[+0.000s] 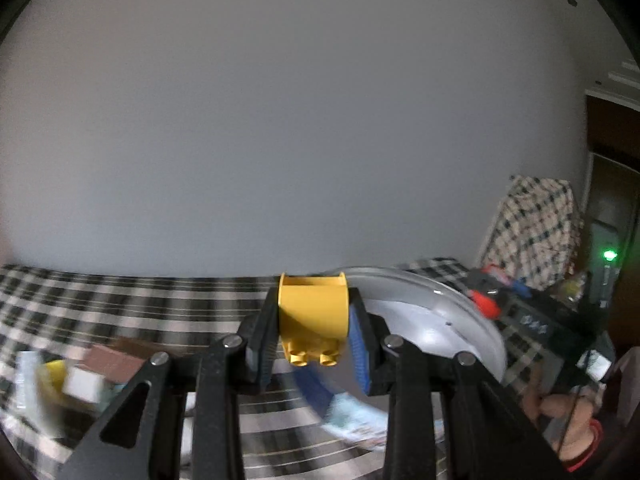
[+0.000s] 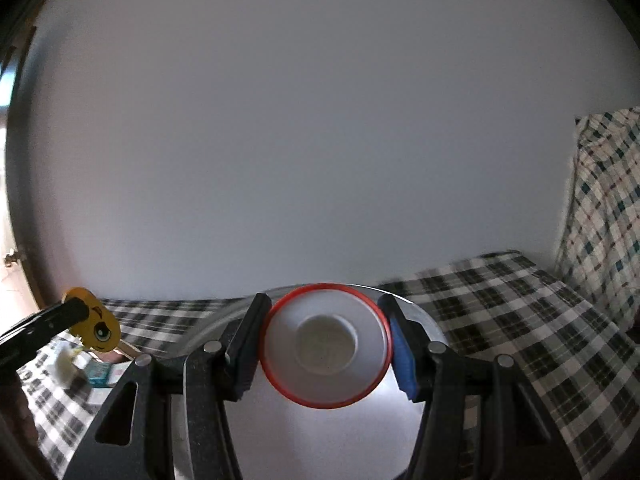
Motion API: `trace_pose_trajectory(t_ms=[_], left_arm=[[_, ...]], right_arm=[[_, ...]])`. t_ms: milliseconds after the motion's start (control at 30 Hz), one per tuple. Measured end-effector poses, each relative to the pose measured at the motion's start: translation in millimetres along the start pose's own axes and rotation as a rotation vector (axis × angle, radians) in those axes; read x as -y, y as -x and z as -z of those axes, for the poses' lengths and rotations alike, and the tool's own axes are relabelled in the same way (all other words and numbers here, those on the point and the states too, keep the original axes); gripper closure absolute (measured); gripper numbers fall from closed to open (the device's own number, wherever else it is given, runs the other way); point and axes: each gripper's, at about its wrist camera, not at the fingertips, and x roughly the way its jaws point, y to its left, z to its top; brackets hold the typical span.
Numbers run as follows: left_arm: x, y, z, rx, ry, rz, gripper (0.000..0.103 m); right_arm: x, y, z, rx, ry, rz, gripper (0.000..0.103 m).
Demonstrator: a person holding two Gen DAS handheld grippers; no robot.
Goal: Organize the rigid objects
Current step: 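Carry the brick over the tin and release it while the right tool drops the tape roll in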
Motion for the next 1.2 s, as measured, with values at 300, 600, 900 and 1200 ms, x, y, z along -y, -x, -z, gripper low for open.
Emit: trace_pose_trajectory(t_ms=[300,600,900,1200], left_arm=[[63.2,-57.2,12.4,-0.097,-0.074,0.051,0.072],[75.6,-77.7,27.1,-0.151,-0.112,0.031,0.072],[63.6,-47.8,22.0,-0.014,-0.064,-0.080,0.001],[32.0,-42.6,21.3,-0.020,-0.014,-0.140,0.000]], right_arm=[[32.9,-32.5,1.0,-0.107,-0.016,0.085,0.045],[31.1,-51.1,7.6,-0.164,0.020,0.099,0.045],[28.7,-36.8,5.2,-0.091,-0.002,0.095,0.012],[31.5,-25.1,0.3,-0.047,-0.051,0.078,0.007]])
